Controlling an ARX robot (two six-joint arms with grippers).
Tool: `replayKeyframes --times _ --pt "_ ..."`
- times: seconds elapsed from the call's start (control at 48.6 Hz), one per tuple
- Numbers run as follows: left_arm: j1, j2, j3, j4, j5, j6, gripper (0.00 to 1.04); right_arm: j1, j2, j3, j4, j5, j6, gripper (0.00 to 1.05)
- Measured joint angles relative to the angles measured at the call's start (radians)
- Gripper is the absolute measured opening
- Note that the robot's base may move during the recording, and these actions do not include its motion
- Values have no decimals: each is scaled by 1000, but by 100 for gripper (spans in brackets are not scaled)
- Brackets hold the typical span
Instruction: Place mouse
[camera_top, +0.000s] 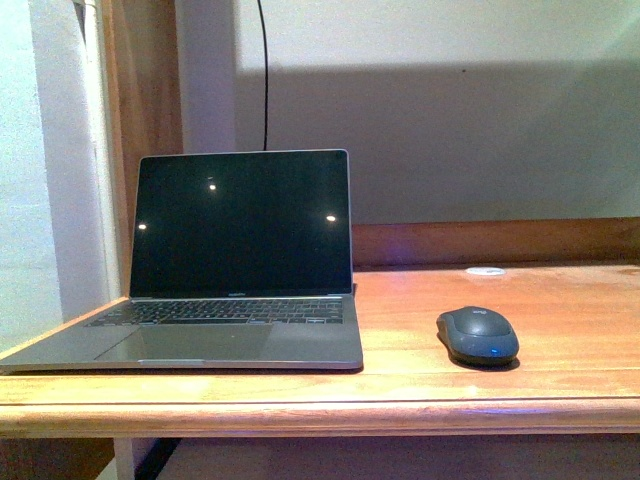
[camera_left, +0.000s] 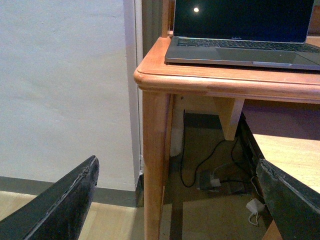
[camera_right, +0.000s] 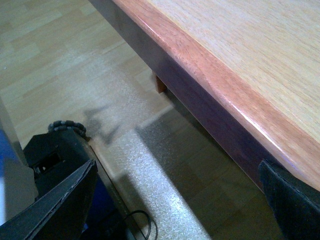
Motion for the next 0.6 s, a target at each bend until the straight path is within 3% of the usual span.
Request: replayKeyframes --times 0.268,0.597 --pt "0 0 0 0 0 0 97 158 -80 -80 301 52 289 97" --pt "0 0 0 0 0 0 97 422 -10 -144 919 356 809 97"
